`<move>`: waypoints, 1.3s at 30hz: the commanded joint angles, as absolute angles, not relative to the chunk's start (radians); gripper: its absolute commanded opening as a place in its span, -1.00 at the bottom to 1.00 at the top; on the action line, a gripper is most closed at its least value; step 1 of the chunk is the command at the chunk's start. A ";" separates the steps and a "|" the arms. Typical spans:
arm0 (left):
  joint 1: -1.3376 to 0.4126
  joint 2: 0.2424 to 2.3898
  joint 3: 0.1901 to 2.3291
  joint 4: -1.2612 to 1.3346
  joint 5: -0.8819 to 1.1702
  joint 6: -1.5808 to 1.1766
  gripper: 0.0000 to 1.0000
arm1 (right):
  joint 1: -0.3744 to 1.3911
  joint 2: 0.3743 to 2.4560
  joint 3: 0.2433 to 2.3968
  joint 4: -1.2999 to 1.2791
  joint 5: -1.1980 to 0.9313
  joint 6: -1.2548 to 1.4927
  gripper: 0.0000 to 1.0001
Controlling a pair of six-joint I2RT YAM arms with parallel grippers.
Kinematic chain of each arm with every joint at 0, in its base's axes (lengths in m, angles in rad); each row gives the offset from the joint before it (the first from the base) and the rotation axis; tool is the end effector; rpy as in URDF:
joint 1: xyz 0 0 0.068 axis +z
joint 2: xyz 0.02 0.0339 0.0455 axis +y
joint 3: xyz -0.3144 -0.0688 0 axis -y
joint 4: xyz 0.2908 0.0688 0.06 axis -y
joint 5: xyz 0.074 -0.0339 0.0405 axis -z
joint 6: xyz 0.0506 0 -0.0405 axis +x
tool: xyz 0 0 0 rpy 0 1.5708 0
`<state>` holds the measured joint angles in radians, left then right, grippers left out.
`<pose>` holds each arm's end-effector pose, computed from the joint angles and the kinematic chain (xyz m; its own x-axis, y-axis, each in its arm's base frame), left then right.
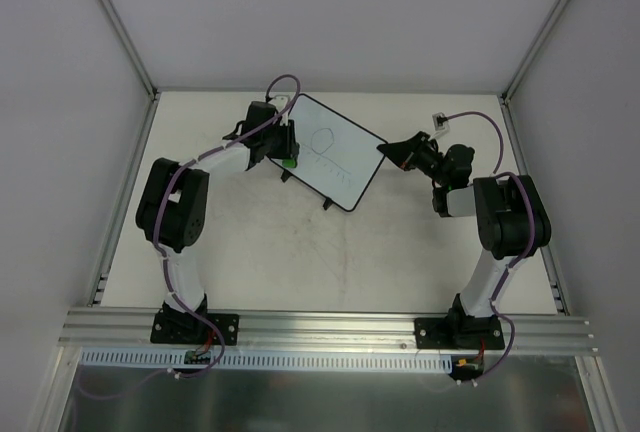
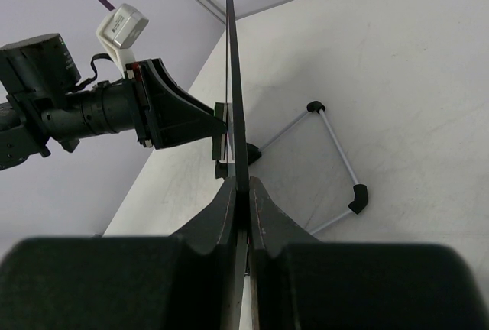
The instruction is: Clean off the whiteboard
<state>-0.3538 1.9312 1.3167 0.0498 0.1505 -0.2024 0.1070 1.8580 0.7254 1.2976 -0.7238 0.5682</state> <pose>0.4738 -0.1831 0.2227 -0.5845 0.0040 -0.8114 0.3510 0.9028 -0.2484 0.3913 0.0757 0.1955 -0.2549 0.3781 -0.8900 -0.7028 0.5597 0.4391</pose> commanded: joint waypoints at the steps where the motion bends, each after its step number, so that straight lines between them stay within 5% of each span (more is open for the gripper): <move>1: -0.370 1.902 1.240 0.083 0.179 -0.232 -1.00 | 0.120 1.816 0.727 1.532 -0.773 0.514 -0.99; 39: -0.402 2.013 1.513 0.067 0.201 -0.253 -1.00 | 0.123 1.812 0.723 1.532 -0.775 0.514 -0.99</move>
<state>-0.3847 2.0041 1.5230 0.0628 0.2031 -0.2527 0.1074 1.8523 0.7242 1.2953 -0.7300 0.5617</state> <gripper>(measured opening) 0.335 0.074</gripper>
